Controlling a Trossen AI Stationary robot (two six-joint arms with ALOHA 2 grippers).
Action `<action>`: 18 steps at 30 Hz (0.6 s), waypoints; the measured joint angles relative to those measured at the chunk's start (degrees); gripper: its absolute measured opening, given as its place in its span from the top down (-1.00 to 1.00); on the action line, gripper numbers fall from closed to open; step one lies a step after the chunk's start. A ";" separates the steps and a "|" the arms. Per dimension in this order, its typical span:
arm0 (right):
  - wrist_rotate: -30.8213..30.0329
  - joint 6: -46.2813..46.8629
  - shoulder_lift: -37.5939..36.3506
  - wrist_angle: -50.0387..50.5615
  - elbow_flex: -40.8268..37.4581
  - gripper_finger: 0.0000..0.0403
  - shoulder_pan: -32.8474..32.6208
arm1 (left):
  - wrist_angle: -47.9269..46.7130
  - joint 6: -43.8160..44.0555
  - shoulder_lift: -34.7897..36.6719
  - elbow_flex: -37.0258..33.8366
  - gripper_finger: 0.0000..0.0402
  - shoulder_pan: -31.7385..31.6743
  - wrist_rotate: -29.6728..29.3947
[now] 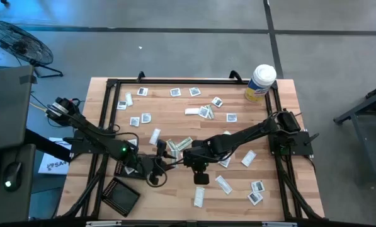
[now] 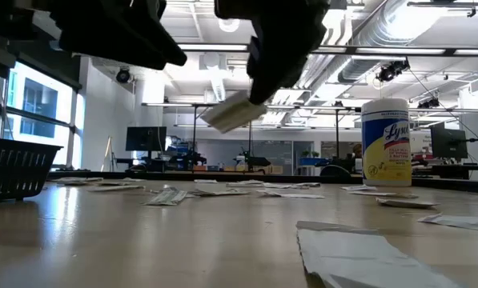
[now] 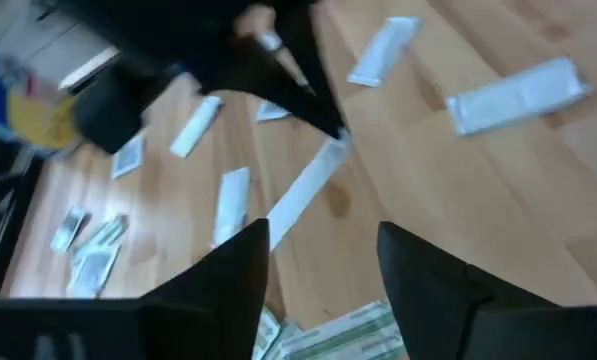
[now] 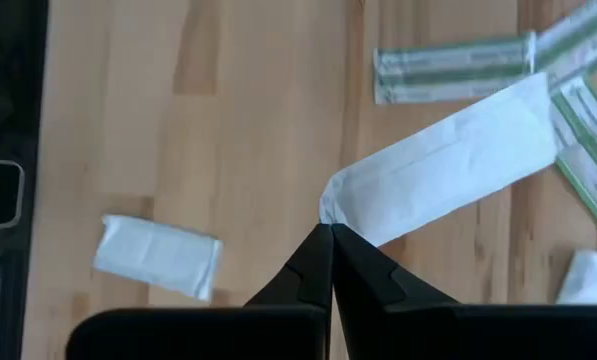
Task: Pick & Place First Aid Supplies
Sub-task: Put the bandage into the bottom black bin
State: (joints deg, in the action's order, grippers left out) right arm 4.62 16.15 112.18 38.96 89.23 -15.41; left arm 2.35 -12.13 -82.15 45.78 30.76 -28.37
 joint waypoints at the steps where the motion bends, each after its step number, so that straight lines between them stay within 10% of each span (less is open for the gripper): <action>1: 0.01 -0.04 -0.03 -0.68 0.00 1.00 -0.12 | 0.92 -1.64 -0.65 0.00 0.03 0.00 1.15; 18: 4.78 -3.55 -0.26 -10.75 0.00 1.00 -0.51 | 11.12 -14.57 -7.30 0.02 0.17 -0.04 0.69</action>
State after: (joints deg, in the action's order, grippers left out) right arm 9.40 12.60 111.92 28.20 89.23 -15.92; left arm 13.48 -26.70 -89.45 45.80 30.72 -27.68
